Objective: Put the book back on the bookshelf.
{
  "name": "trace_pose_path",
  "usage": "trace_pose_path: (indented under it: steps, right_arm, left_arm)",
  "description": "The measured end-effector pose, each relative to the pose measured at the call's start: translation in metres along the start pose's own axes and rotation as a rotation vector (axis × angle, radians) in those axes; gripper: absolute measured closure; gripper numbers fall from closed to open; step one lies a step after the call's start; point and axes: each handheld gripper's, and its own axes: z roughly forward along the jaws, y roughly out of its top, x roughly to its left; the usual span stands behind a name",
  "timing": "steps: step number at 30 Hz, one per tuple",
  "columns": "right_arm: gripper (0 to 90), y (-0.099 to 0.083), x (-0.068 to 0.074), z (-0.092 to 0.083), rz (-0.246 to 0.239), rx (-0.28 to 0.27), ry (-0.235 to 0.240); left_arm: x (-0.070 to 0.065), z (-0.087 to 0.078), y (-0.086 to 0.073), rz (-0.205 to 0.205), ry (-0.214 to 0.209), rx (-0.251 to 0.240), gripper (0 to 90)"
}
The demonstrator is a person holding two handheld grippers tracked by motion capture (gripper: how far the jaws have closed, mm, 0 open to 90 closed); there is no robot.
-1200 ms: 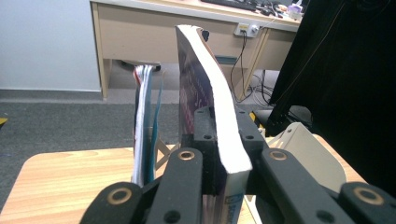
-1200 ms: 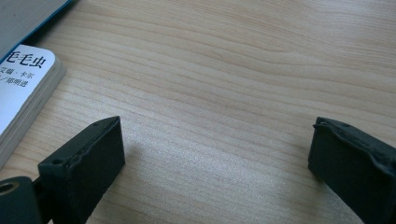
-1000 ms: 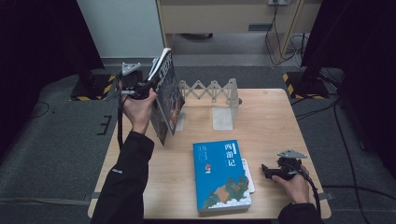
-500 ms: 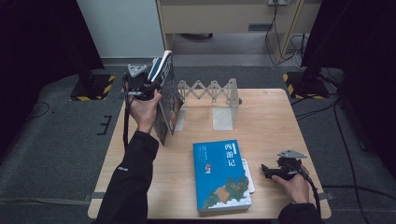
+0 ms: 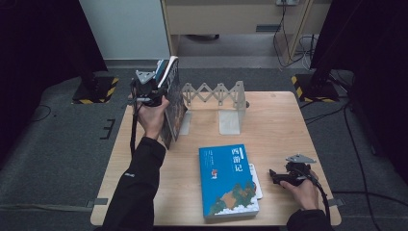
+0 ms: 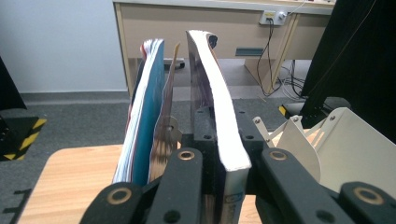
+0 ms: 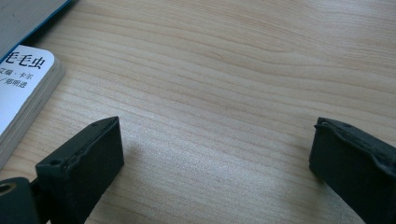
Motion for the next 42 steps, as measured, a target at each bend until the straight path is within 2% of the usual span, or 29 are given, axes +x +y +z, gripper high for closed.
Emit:
trace_pose_path:
  steps: [4,6,14,18,26,30,42]
  right_arm:
    - [3.1,0.0,0.0,0.0,0.001,0.001,-0.001]
    - [3.0,0.0,0.0,0.0,0.002,0.0,-0.001]
    - [3.0,0.0,0.0,0.0,0.002,-0.001,-0.002]
    - [3.0,0.0,0.0,0.0,0.004,-0.001,-0.002]
    - [3.0,0.0,0.0,0.0,0.001,-0.001,-0.002]
    - [3.0,0.0,0.0,0.0,0.004,-0.001,-0.003]
    - [3.0,0.0,0.0,0.0,0.001,0.001,-0.001]
  left_arm:
    - [0.001,0.003,-0.005,0.004,0.002,0.011,82.2]
    - [0.0,0.003,-0.007,0.022,0.01,0.004,82.2]
    - [-0.003,0.002,-0.009,0.051,0.019,-0.001,82.1]
    - [-0.003,0.0,-0.008,0.023,-0.001,-0.009,82.1]
    - [-0.013,0.0,-0.01,0.014,-0.023,-0.013,82.1]
    - [-0.014,0.003,-0.014,0.007,-0.014,-0.004,82.2]
    - [-0.009,0.002,-0.025,0.002,0.013,-0.049,82.2]
